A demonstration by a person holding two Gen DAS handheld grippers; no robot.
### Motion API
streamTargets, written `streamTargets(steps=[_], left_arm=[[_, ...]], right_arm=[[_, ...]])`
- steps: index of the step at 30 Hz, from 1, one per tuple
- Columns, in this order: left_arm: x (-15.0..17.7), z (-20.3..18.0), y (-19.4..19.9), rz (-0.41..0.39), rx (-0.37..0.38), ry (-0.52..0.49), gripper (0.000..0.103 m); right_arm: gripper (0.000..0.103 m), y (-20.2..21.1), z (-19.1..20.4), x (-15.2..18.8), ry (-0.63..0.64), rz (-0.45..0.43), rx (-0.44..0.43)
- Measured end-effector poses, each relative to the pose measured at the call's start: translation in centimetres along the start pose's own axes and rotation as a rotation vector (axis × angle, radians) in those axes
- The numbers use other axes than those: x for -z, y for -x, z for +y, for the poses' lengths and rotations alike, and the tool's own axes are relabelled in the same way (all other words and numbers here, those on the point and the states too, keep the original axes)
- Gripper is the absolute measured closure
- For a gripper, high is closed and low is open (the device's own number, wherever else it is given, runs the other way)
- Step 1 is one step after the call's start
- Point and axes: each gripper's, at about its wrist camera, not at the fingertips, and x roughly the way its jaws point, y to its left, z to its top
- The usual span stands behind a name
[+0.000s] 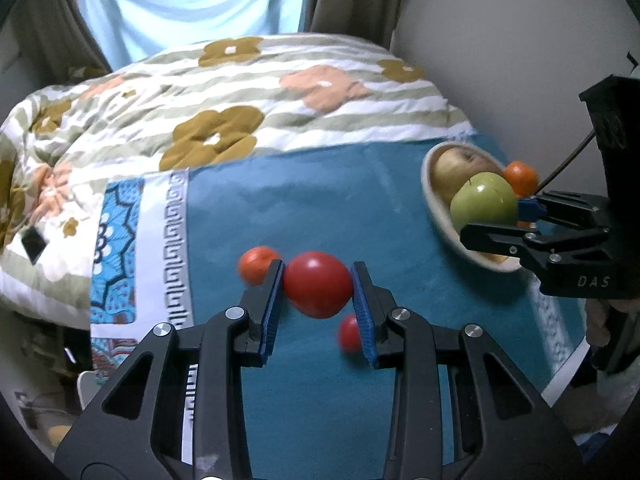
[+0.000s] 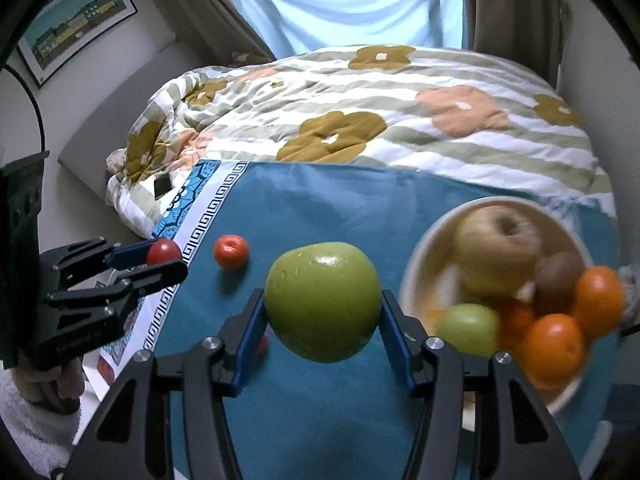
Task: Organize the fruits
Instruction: 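Carry the tomato with the left tool and green apple with the right tool to the bowl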
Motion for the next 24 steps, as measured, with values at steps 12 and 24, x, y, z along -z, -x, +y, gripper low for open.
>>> streamTargets(steps=[12, 24], left_arm=[[-3.3, -8.0, -1.1, -0.039, 0.037, -0.011, 0.065], [-4.9, -12.5, -7.2, 0.02, 0.057, -0.003, 0.065]], right_arm=[[0.052, 5.3, -7.3, -0.1, -0.024, -0.057, 0.054], [0.052, 5.6, -13.5, -0.3, -0.016, -0.048, 0.063]])
